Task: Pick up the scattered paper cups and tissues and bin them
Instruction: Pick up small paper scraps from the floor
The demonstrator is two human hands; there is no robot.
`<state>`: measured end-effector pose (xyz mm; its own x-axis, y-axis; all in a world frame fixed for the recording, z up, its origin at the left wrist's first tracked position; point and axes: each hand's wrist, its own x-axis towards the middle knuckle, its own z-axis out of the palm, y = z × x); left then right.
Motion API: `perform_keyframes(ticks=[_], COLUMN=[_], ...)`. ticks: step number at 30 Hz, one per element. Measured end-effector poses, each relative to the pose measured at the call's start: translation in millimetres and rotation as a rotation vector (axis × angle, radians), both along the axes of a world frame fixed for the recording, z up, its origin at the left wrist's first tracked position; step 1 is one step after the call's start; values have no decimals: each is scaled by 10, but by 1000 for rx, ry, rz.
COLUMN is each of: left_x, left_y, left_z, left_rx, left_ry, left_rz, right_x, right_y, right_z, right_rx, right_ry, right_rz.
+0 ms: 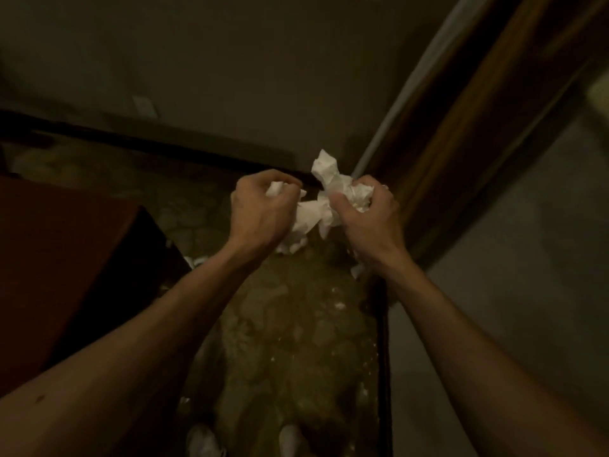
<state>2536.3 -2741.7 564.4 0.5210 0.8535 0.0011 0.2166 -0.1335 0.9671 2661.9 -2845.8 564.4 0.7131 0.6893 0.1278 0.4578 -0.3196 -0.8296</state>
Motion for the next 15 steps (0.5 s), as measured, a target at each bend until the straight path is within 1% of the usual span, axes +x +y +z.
perform_keyframes(ticks=[4, 7, 9, 11, 15], left_x=[-547, -1258, -1888, -2593, -3954], left_y=[76, -38, -206, -475, -1434], left_z=[1589, 2612, 3199, 3684, 4321], left_rx=[148, 292, 407, 512, 655], left_ry=[-44, -69, -58, -9, 119], left_rz=[90, 228, 336, 464, 808], right_x=[-335, -878, -1413, -2071, -3641], right_y=[349, 566, 673, 739, 487], right_z=[1541, 2542, 3097, 3549, 4175], right_rx=[136, 260, 349, 435, 560], right_ry=[-78, -127, -141, -114, -166], right_rz=[192, 450, 652, 889, 1346])
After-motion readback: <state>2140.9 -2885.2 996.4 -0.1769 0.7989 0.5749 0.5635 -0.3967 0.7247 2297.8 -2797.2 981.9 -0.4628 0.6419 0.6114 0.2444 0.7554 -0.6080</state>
